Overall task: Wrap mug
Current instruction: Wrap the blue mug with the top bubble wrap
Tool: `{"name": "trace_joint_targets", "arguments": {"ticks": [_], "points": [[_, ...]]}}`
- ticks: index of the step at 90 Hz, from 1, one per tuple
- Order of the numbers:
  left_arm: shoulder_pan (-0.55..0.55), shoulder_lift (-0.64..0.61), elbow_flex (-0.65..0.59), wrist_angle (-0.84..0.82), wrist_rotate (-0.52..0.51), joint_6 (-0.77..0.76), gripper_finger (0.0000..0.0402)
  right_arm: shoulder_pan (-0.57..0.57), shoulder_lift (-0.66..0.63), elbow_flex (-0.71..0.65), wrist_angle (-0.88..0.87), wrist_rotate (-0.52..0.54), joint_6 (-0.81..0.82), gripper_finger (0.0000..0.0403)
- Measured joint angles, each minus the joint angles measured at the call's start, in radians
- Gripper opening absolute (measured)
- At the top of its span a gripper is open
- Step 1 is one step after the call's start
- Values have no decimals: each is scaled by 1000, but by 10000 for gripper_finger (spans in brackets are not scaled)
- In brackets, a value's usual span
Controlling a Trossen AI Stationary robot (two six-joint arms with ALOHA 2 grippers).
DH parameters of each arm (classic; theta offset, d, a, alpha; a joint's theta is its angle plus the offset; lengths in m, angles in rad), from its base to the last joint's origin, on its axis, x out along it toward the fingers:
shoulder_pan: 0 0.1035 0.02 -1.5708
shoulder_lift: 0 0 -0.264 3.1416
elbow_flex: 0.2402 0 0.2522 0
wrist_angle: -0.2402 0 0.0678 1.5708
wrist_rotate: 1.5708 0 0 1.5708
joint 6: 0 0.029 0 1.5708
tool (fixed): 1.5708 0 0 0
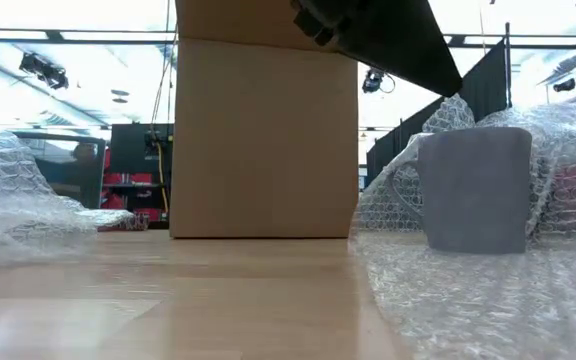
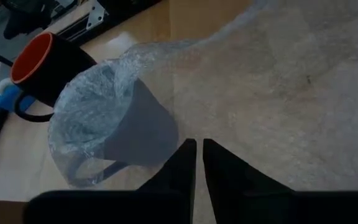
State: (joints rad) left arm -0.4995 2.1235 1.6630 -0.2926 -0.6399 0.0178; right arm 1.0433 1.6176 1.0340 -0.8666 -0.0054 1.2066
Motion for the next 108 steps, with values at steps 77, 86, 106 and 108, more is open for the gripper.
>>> {"name": "trace_joint_targets", "arguments": {"ticks": [77,86,106,108], "points": [[-1,0,0,-44,-10,31,15,-201,167,88,266,53,-441,135],[-1,0,0,-44,-10,31,15,-195,167,88,270,66,-483,135],[-1,0,0,-46,-12,41,15,-229,215,89,341,100,-565,135],[-1,0,0,-48,-15,46,15,-235,224,89,342,104,-571,135]]}}
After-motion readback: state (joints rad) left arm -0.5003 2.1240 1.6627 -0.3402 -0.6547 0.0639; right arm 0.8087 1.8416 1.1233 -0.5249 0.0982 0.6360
